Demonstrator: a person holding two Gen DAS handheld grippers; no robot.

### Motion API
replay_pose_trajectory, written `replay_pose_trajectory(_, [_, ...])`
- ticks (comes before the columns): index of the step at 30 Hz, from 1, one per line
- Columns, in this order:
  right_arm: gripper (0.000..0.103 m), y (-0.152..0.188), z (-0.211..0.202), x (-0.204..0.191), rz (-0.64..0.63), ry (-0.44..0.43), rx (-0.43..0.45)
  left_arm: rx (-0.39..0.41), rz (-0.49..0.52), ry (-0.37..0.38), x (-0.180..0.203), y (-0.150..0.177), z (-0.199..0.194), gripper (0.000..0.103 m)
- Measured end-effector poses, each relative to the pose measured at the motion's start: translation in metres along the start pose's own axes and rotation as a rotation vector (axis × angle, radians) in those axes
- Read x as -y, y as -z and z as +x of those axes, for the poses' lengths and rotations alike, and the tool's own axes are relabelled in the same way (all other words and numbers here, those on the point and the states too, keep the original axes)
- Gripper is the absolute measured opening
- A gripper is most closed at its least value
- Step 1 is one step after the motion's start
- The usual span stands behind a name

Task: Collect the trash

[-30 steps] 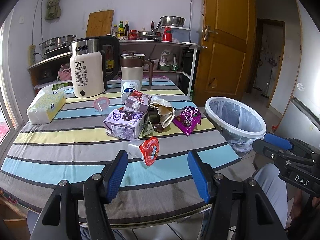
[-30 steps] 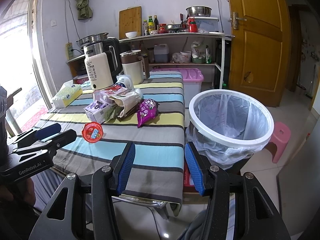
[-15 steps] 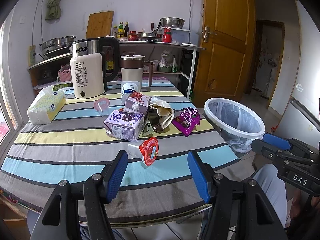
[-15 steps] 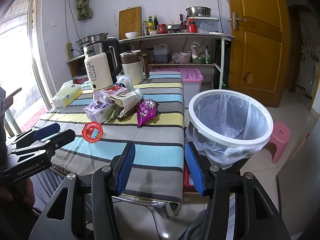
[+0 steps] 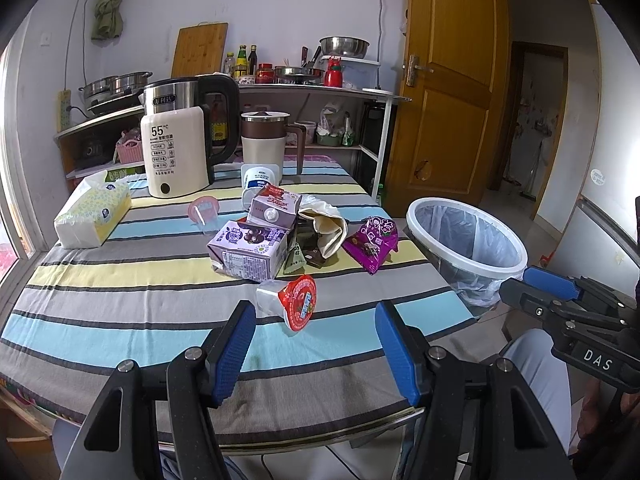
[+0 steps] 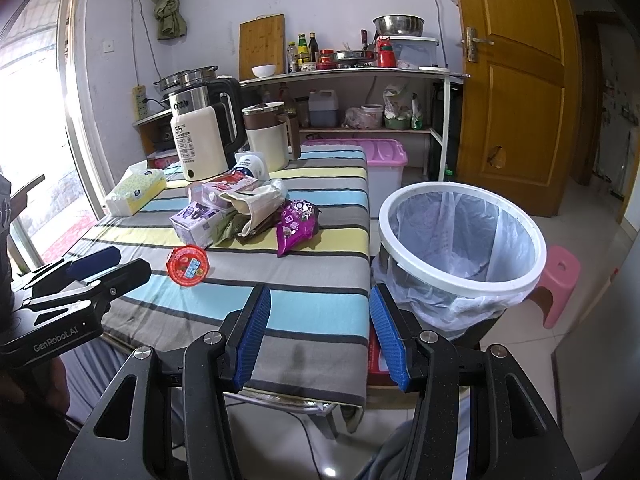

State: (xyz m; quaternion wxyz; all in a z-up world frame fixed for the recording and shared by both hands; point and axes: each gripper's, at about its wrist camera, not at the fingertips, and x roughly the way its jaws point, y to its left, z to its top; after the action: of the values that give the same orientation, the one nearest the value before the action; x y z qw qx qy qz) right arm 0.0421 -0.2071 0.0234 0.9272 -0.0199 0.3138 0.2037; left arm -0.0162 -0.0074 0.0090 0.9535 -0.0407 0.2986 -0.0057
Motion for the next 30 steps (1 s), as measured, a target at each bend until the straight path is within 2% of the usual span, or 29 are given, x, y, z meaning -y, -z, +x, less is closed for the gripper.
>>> replay_pose_trajectory(20, [0.053,0.002,0.006,-0.001,-0.002,-0.008,-0.010,-0.021,-0.021,0.015,-0.007,0.002,0.007,0.062])
replay_pose_trajectory(30, [0.053,-0.004,0.034,0.002,-0.008,-0.042,-0.046,-0.069,-0.045,0.004,-0.024,0.001,0.039,0.062])
